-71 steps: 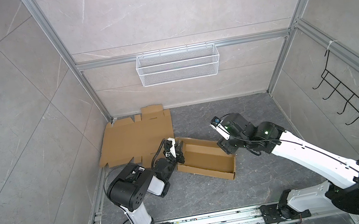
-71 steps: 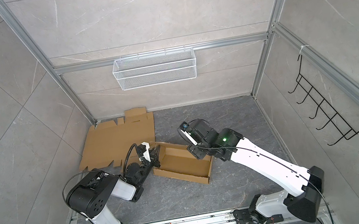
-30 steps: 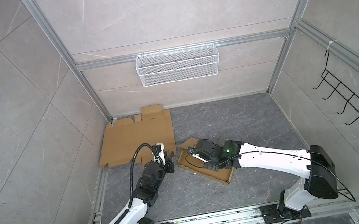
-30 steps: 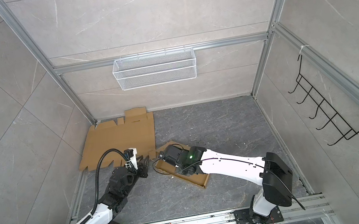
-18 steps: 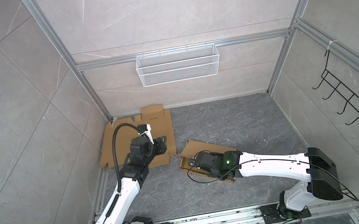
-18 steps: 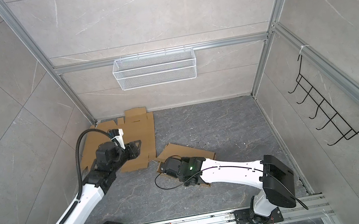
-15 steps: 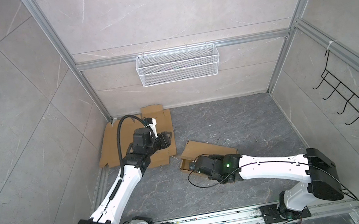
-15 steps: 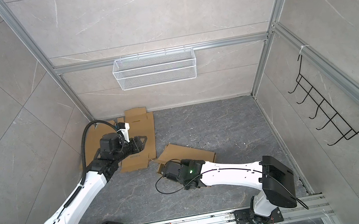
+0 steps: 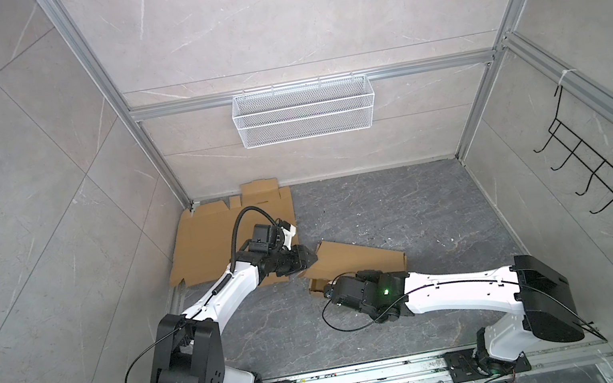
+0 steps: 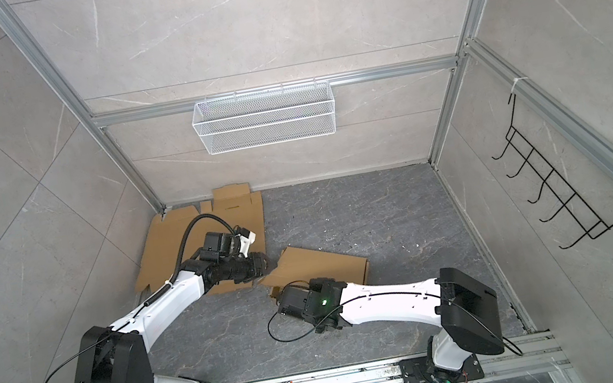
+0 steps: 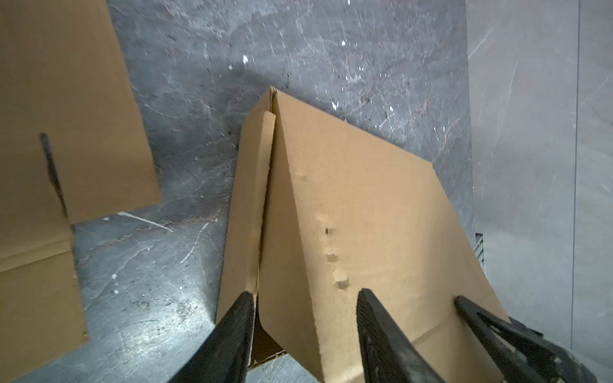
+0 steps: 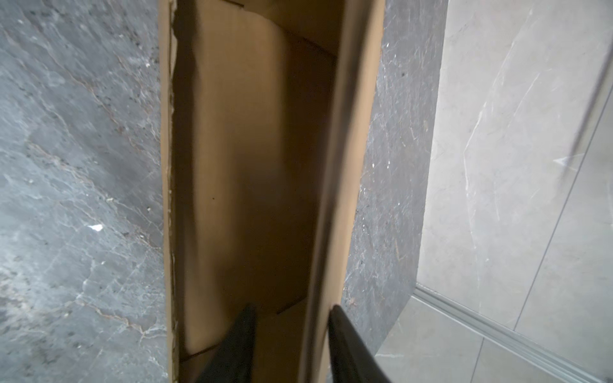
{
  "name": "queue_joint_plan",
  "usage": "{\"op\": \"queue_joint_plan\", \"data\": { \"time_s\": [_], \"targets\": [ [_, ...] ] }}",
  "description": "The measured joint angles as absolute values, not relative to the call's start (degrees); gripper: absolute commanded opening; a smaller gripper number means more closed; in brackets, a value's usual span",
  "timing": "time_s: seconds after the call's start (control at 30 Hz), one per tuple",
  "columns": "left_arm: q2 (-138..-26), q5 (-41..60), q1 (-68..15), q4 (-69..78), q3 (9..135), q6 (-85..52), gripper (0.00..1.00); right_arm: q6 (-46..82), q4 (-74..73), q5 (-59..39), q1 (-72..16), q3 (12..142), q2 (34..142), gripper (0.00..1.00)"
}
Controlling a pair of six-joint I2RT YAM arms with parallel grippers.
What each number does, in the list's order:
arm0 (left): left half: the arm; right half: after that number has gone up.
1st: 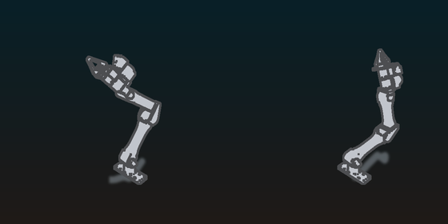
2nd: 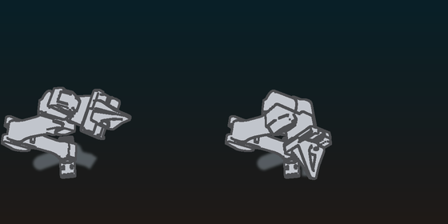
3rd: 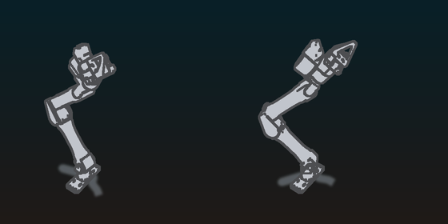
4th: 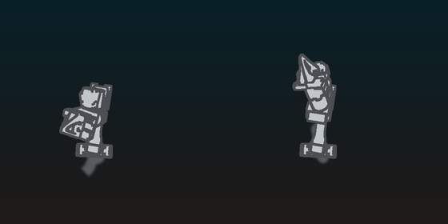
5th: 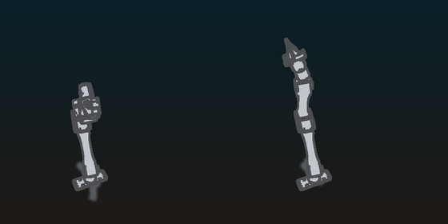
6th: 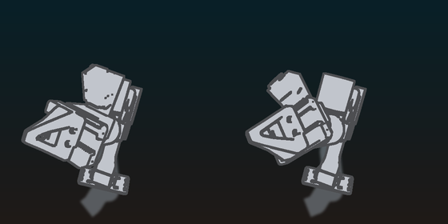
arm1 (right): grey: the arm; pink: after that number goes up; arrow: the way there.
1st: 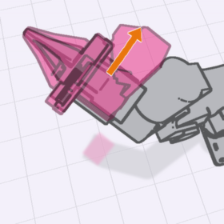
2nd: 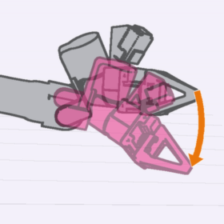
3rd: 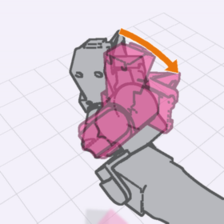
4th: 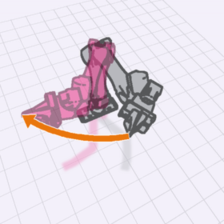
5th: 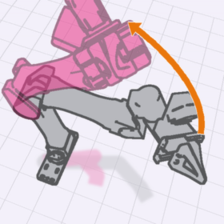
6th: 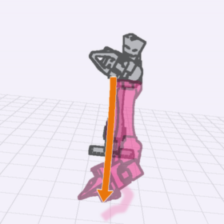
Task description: Fold the paper box
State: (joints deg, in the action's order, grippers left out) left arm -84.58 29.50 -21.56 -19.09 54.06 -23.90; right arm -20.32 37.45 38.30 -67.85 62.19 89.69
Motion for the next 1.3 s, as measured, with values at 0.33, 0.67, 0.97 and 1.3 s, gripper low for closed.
{"op": "queue_joint_plan", "data": {
  "time_s": [0.33, 0.67, 0.97, 1.3],
  "targets": [
    [-86.9, 30.5, -22.2, -18.9, 53.8, -23.8, 0.30, -12.7, 41.1, 24.1, -64.6, 63.5, 81.2, 0.66],
    [-87.0, 28.9, -22.9, -19.4, 53.8, -22.7, 0.31, 19.0, 41.8, 12.7, -43.6, 60.5, 66.5, 0.77],
    [-86.9, 26.7, -23.3, -19.8, 53.7, -22.0, 0.31, 44.8, 44.1, 0.4, -34.0, 50.0, 66.5, 0.69],
    [-86.3, 25.1, -23.6, -19.8, 52.7, -22.1, 0.31, 50.3, 40.7, -7.2, -32.9, 48.1, 70.7, 0.59]
  ]
}}
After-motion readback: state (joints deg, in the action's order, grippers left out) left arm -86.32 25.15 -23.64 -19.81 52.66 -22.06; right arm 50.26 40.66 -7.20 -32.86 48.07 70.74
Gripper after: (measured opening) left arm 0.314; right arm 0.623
